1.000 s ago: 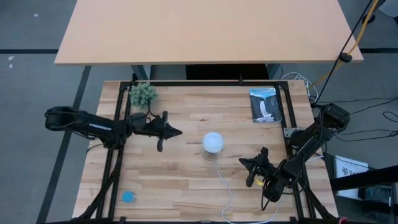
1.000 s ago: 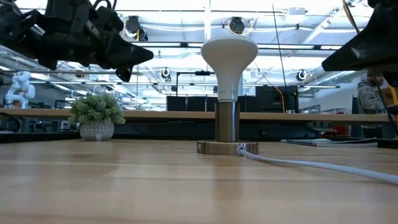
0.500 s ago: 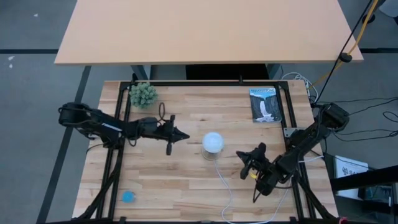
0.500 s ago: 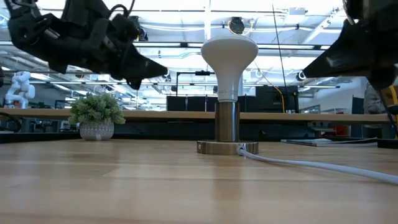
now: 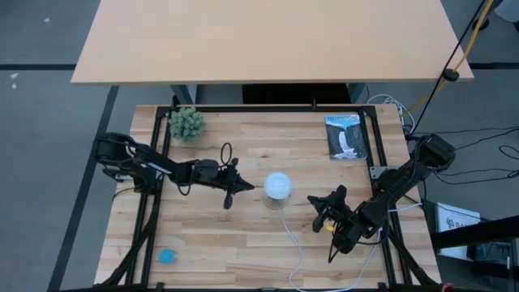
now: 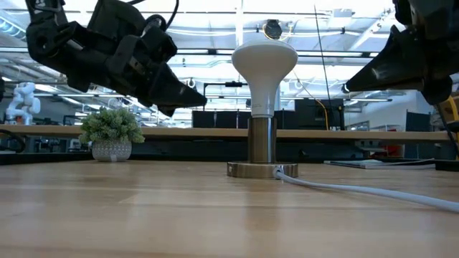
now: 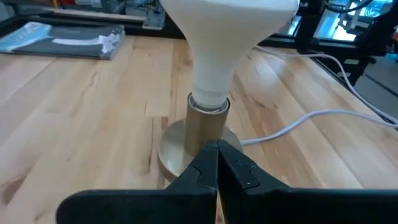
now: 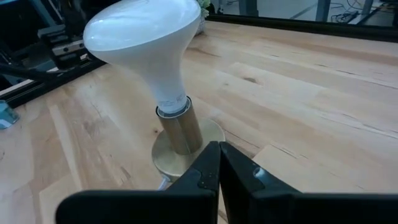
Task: Screw lightbulb
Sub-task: Remove the white light bulb from the gold lamp
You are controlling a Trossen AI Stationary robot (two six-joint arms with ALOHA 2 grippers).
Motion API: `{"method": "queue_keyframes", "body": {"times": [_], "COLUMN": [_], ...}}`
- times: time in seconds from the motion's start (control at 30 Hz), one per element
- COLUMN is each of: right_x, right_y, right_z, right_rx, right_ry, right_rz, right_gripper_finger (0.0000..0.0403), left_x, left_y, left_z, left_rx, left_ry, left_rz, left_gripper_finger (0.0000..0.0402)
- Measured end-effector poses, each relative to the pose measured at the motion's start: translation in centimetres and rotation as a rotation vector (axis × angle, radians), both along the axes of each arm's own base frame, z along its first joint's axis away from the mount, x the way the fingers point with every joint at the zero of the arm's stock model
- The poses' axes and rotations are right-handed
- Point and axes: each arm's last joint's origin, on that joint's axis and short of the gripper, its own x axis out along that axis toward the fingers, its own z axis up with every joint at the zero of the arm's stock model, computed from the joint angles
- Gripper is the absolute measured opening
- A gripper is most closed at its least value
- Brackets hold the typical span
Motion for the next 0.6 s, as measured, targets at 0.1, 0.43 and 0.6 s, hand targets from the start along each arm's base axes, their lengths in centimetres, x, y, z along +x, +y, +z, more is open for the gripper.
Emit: {"method": "queue_keyframes", "body": {"times": [0.1,0.43,0.6], "right_x": [0.0,1.0,2.1], "right_y": [0.0,0.6,0.7], "right_z": [0.0,0.2,-0.4], "right_rx": [0.002,0.035,0.032], "right_ry": [-0.001,-0.012,-0.033], "right_rz": [0.000,0.057,0.053], "right_gripper_finger": [0.0000,0.0000,0.0000], "left_x": [0.3,0.3,0.4], "left_y": [0.0,-0.2,-0.3], "left_z": [-0.1,0.0,0.1], "left_rx": [0.002,0.019,0.035], "left_ry": [0.006,-0.012,-0.018], "left_rz": [-0.001,-0.028,0.012], "left_gripper_finger": [0.0000,0.0022,0.0054]}}
